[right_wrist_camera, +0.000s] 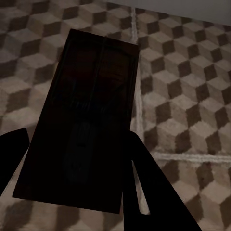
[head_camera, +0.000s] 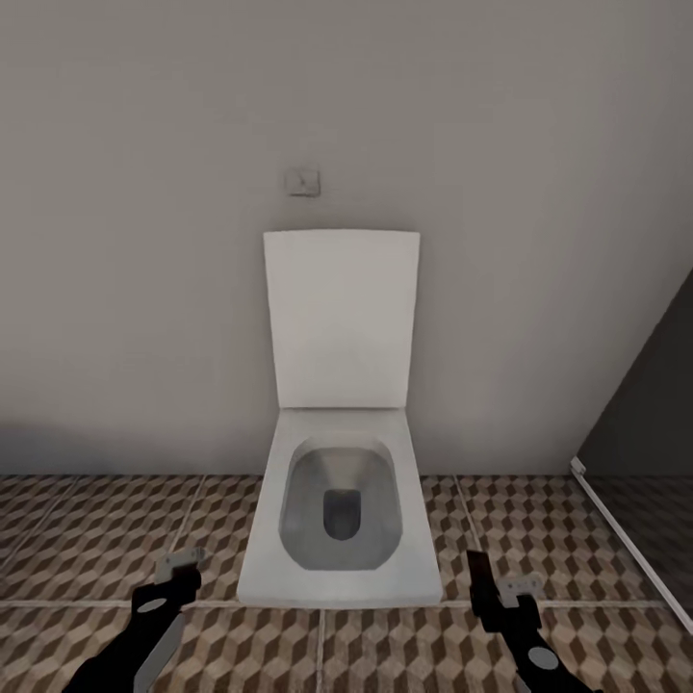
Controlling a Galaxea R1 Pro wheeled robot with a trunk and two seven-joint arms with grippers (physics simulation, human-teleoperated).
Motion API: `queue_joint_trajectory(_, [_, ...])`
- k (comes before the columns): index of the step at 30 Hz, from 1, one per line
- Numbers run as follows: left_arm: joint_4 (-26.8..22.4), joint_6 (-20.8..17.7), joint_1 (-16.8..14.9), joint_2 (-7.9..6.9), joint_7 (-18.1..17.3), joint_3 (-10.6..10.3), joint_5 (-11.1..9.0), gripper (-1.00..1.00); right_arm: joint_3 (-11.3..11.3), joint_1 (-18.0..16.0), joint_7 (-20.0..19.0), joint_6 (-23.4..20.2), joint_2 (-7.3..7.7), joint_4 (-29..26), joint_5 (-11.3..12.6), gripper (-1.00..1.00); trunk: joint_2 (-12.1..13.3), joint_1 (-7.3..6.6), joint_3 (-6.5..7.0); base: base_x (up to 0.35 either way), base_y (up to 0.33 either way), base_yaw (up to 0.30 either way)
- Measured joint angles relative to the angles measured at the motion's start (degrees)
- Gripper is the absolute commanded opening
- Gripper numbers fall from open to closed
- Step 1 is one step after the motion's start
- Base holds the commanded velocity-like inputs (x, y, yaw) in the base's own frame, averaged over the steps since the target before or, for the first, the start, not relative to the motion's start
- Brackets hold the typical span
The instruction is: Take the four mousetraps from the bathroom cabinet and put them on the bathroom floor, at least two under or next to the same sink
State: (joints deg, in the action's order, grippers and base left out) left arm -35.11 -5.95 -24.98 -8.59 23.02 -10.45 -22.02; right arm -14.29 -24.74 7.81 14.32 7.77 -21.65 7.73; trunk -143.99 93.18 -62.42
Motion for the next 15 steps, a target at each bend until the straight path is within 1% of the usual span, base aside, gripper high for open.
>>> queue_joint_trajectory(8, [-1.0,-1.0,-0.4,-0.31,0.5,0.5,0.0,-1.00,0.1,0.0,0.3,-0.1,0.16,-0.2,0.0,-1.00,-0.1,0.21,-1.77,0.000,0.000,0.000])
queue_joint_trajectory(15, [-1.2,-1.2,-0.5,-0.08,0.5,1.0,0.0,-1.00,0.2,0.0,0.4,-0.1,0.17,-0.2,0.0,-1.00,-0.2,0.39,-3.33,0.000,0.000,0.000])
